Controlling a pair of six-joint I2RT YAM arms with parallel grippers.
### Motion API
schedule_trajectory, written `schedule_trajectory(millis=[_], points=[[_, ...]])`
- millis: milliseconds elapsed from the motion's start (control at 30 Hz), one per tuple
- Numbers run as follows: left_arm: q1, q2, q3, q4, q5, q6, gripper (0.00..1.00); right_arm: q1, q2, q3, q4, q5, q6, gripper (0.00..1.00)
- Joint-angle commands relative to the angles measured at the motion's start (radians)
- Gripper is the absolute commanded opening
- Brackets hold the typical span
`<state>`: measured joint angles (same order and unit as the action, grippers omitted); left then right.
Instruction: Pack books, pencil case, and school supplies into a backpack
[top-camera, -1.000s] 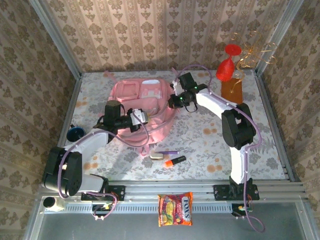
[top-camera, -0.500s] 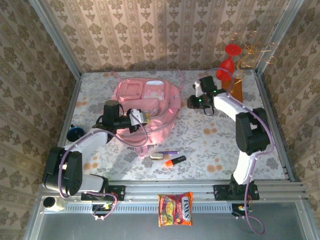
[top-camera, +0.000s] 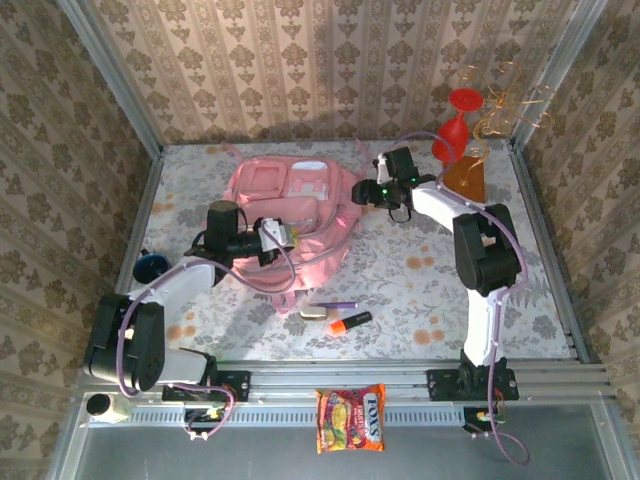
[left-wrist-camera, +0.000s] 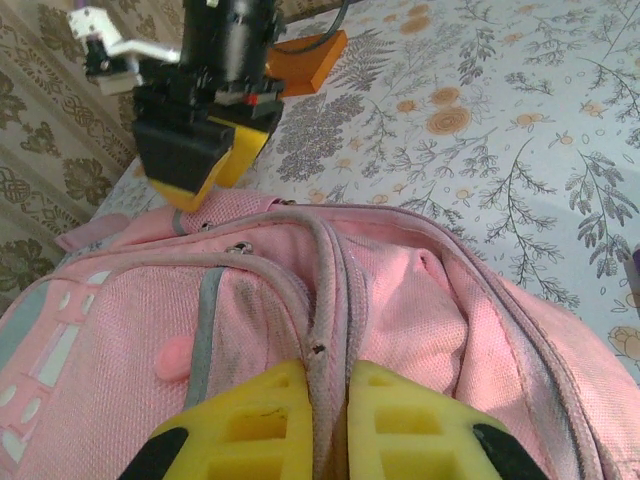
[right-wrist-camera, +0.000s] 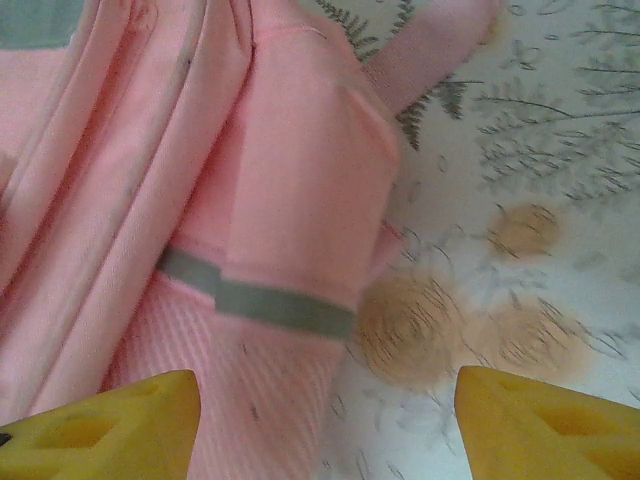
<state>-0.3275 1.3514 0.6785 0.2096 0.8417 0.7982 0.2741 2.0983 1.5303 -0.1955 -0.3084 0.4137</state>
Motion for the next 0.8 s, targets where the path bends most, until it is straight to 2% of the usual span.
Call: schedule_trajectory(millis=[0,100,233,300,467,567,633,767], points=[[0.011,0.012,0.046,0.027,0.029,-0.015,0.0,0.002,0.081,0.073,0.045,-0.067,0.091,0.64],[0.017,0.035,0.06,0.012,0.002,-0.029,0.03,-0.001,0.103,0.118,0.023,-0.079,0.097,0.4],[0.027,0.071,0.073,0.006,-0.104,-0.046,0.08,-0.016,0.017,0.046,0.028,0.012,0.082,0.11],[0.027,0.09,0.09,-0.009,-0.178,-0.056,0.09,-0.022,-0.041,-0.02,0.046,0.047,0.074,0.03],[0.022,0.15,0.16,-0.08,-0.358,-0.069,0.16,-0.018,-0.214,-0.245,0.137,0.081,0.102,0.02],[0.021,0.177,0.185,-0.091,-0.429,-0.098,0.22,0.002,-0.316,-0.391,0.223,0.105,0.156,0.05],[0.021,0.199,0.203,-0.098,-0.474,-0.125,0.26,0.036,-0.369,-0.476,0.269,0.123,0.192,0.07],[0.026,0.237,0.25,-0.127,-0.613,-0.205,0.33,0.15,-0.457,-0.613,0.325,0.235,0.251,0.15]])
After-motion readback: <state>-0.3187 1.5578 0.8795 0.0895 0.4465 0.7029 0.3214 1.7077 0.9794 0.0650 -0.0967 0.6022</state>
